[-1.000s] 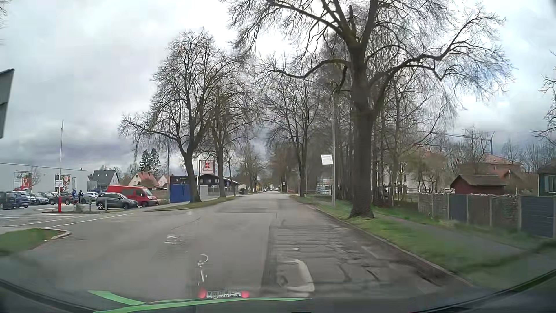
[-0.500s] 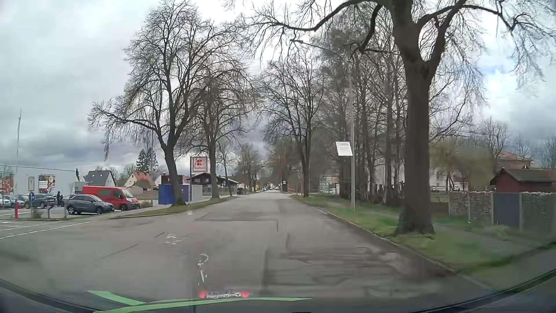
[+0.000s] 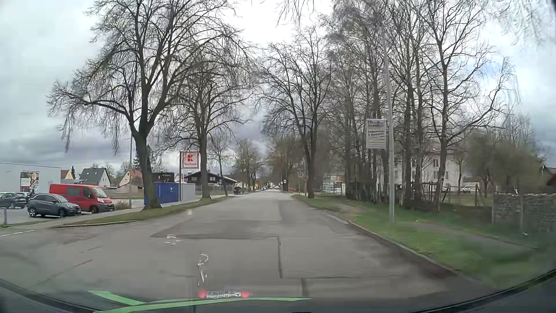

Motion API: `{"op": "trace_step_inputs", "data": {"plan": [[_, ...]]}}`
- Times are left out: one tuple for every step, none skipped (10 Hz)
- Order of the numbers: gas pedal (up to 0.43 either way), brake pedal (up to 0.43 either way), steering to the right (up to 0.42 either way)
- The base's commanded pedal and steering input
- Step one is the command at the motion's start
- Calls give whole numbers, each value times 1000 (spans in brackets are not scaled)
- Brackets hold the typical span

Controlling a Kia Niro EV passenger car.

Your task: Follow the waypoints while adhering to traffic rules and regulations

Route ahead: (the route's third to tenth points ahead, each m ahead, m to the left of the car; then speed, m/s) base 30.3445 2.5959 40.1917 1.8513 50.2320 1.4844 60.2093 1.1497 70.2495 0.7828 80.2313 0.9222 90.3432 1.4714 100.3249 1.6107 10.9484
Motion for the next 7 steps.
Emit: {"op": "trace_step_inputs", "data": {"plan": [[98, 0, 0], [110, 0, 0], [110, 0, 0], [110, 0, 0], [110, 0, 0], [110, 0, 0], [110, 0, 0]]}}
